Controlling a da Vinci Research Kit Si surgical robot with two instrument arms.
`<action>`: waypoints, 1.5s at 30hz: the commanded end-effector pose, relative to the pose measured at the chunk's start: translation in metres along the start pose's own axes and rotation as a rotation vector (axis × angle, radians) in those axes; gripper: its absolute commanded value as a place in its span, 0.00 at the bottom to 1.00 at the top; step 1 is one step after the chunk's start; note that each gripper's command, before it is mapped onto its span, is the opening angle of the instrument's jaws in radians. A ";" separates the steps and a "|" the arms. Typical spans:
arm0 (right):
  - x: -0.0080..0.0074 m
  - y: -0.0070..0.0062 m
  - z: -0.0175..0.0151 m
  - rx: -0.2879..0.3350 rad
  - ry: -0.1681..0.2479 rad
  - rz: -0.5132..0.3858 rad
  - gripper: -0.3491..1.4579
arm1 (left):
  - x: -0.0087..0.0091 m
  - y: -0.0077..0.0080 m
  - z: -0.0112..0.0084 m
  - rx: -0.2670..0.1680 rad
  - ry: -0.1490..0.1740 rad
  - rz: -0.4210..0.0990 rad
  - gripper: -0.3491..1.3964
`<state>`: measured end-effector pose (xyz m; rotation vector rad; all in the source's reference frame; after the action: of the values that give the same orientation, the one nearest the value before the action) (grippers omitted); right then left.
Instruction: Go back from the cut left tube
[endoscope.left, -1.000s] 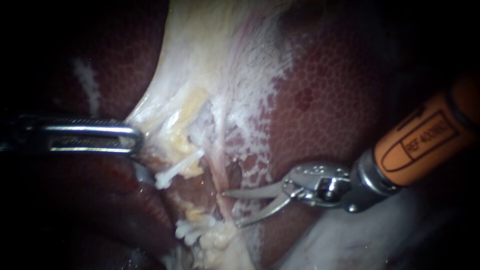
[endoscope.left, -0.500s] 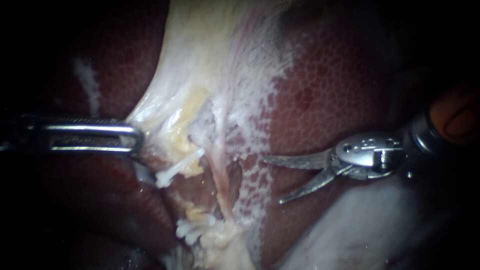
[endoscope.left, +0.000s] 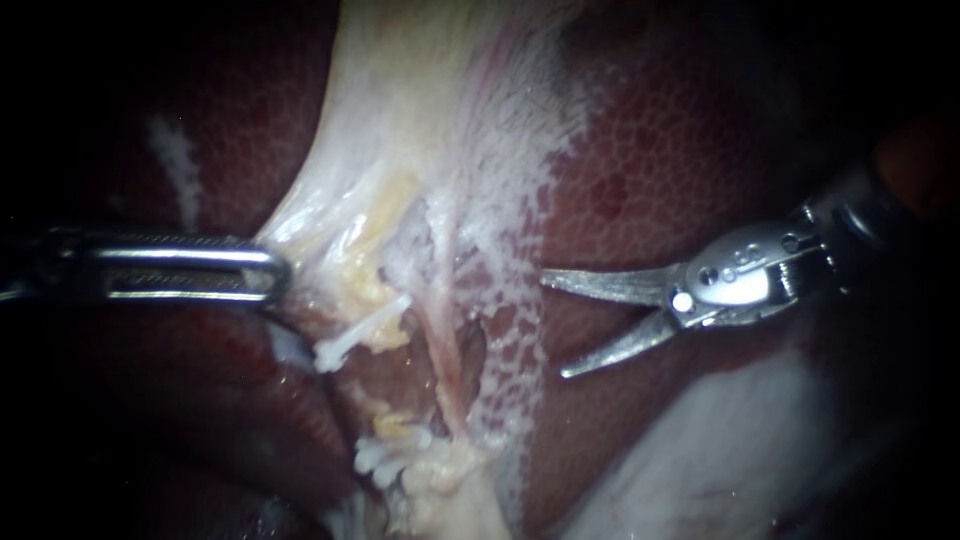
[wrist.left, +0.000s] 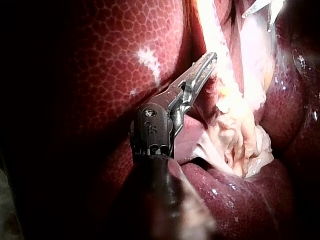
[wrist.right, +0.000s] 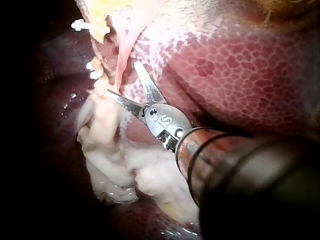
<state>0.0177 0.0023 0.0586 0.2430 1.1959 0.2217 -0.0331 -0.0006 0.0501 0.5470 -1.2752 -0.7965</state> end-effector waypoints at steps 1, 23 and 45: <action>0.0000 0.0001 -0.0001 -0.002 0.003 -0.007 0.99 | 0.0000 0.0000 0.0000 0.001 0.000 0.000 0.00; 0.0004 0.0014 -0.0015 -0.011 0.033 -0.071 0.99 | 0.0008 0.0007 0.0005 -0.001 0.000 0.004 0.00; -0.0004 0.0021 -0.0017 -0.015 0.030 -0.099 0.99 | 0.0073 0.0049 0.0064 0.000 0.056 -0.020 0.00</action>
<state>0.0158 0.0043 0.0590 0.1651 1.2313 0.1488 -0.0378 -0.0029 0.0598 0.5813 -1.2189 -0.7971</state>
